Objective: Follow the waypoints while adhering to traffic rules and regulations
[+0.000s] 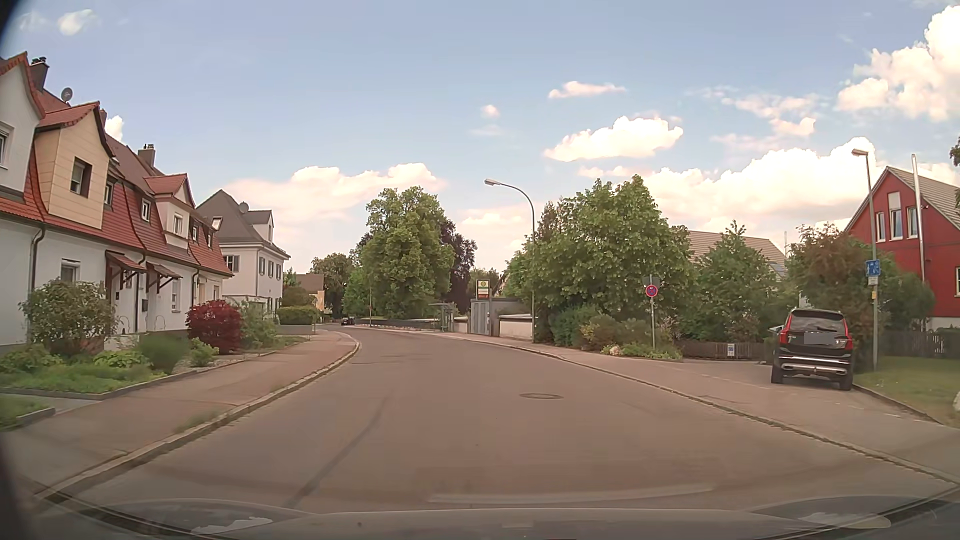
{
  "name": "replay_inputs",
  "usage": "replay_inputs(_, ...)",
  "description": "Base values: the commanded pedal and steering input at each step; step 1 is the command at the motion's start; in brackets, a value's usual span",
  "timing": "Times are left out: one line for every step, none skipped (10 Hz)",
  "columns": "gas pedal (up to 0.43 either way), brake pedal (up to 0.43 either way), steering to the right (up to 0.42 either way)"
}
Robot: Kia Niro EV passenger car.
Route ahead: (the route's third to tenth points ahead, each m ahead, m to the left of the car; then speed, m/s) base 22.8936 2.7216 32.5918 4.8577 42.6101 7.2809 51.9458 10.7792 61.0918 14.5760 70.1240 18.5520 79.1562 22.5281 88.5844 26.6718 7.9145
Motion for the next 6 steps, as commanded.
replay_inputs(0.177,0.018,0.013)
replay_inputs(0.177,0.018,0.009)
replay_inputs(0.177,0.018,0.005)
replay_inputs(0.177,0.018,0.001)
replay_inputs(0.177,0.018,-0.003)
replay_inputs(0.169,0.018,-0.009)
